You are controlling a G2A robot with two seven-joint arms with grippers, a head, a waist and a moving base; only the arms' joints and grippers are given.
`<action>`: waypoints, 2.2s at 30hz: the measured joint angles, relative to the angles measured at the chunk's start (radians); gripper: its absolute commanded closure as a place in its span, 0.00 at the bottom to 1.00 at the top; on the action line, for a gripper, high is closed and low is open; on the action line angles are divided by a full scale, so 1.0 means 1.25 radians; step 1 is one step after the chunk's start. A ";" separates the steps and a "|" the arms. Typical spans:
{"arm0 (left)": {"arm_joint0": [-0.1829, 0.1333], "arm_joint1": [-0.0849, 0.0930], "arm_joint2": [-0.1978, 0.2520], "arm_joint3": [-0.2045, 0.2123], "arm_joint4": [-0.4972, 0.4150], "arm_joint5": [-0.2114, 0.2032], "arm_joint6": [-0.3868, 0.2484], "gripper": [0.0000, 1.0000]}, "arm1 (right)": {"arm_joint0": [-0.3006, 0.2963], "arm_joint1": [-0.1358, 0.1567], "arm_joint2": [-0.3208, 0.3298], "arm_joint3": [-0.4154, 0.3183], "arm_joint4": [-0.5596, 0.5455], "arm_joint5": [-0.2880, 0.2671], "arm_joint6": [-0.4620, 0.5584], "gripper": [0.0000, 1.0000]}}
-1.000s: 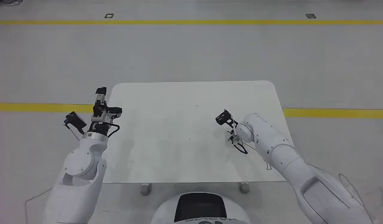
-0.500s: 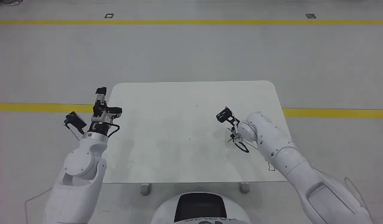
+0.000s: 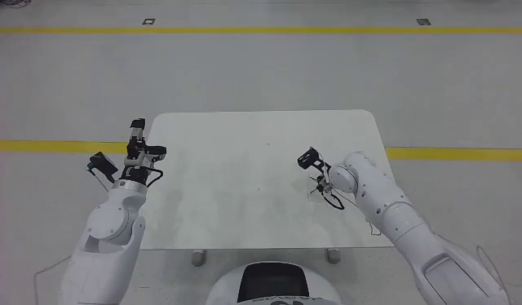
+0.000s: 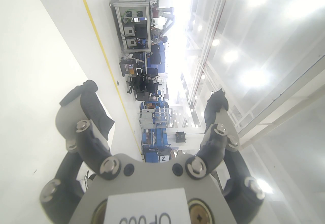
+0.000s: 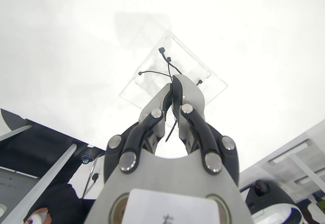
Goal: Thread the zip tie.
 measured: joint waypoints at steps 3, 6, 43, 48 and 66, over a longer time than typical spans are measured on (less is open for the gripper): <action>0.000 0.000 0.000 0.000 0.000 0.000 0.000 0.00 | -0.002 0.001 0.005 -0.003 0.006 -0.005 0.000 1.00; 0.000 0.000 0.000 0.000 0.000 0.000 0.000 0.00 | -0.005 0.003 0.011 -0.007 0.011 -0.012 -0.001 1.00; 0.000 0.000 0.000 0.000 0.000 0.000 0.000 0.00 | -0.003 0.019 0.052 -0.023 0.082 -0.073 0.076 1.00; 0.000 0.000 0.000 0.000 0.000 0.000 0.000 0.00 | -0.005 0.022 0.057 -0.030 0.087 -0.074 0.078 1.00; 0.000 0.000 0.000 0.000 0.000 0.000 0.000 0.00 | 0.015 0.021 0.033 0.004 0.116 -0.072 0.138 1.00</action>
